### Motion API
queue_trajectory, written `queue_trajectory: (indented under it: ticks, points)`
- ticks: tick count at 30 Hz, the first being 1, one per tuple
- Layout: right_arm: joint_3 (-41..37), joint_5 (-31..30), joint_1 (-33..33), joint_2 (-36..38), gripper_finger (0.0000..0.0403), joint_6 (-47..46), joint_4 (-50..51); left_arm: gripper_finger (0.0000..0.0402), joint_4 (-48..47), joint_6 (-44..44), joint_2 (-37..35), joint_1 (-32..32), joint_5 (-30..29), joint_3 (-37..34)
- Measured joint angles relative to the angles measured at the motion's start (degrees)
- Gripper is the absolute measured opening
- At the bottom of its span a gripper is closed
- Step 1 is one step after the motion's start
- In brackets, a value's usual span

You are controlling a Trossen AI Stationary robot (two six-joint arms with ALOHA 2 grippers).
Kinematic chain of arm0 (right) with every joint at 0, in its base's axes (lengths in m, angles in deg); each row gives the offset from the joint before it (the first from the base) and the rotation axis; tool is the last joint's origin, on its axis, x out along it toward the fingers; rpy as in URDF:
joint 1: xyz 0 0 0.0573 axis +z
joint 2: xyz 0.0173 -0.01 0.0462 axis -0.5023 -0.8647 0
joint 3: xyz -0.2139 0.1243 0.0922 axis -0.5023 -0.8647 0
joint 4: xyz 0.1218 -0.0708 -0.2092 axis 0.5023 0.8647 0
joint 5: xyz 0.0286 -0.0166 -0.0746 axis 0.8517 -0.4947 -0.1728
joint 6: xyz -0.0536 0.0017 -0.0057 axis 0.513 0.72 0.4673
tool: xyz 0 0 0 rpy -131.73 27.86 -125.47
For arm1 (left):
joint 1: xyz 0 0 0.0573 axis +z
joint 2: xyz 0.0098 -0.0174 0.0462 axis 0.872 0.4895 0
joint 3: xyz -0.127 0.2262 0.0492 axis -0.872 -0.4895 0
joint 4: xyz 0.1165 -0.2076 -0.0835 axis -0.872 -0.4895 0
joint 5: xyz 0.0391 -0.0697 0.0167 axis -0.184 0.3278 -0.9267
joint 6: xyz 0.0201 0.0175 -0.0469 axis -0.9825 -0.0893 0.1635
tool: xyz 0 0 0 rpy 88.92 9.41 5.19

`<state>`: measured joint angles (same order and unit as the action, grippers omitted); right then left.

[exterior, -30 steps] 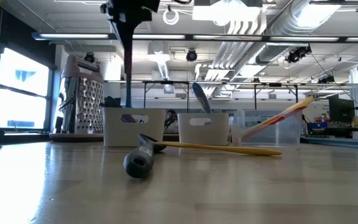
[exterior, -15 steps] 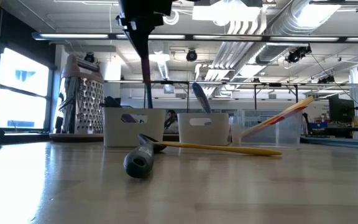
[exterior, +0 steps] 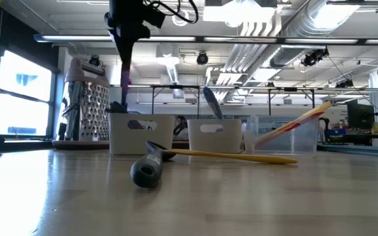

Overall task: Pick & Place Kitchen Items
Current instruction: Put the violet table knife into the left white bin

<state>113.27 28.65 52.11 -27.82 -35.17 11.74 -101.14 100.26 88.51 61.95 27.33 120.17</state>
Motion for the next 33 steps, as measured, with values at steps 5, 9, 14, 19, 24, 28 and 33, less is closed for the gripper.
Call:
queue_trajectory:
  ticks: [5, 9, 14, 19, 24, 28, 33]
  points:
    - [0.0, 0.0, 0.0, 0.0, 0.0255, 0.3, -0.1, 0.0000, 0.5, -1.1, 0.1, 0.0, 0.3, -0.1]
    - [0.0, 0.0, 0.0, 0.0, 0.0255, 0.3, -0.1, 0.0000, 0.5, -2.5, 1.4, 0.9, 1.0, -0.1]
    - [0.0, 0.0, 0.0, -0.3, 0.0255, -0.1, -0.4, 0.0000, 1.2, -4.3, 2.2, 2.3, 1.6, 0.0]
    - [0.0, 0.3, 0.0, -0.9, 0.0255, -0.6, -0.3, 0.0000, 2.7, -7.3, 3.1, 3.9, 2.7, 0.0]
    - [0.0, 0.4, 0.0, -1.6, 0.0255, -0.6, -0.3, 0.0000, 4.7, -10.0, 4.4, 4.2, 3.9, -0.1]
    - [0.0, 0.5, 0.0, -1.8, 0.0255, -0.6, -0.3, 0.0000, 5.4, -13.2, 5.7, 4.0, 8.0, 0.0]
    - [0.0, 0.5, 0.0, -1.9, 0.0255, -0.6, -0.4, 0.0000, 4.5, -14.7, 7.0, 4.0, 8.3, 0.0]
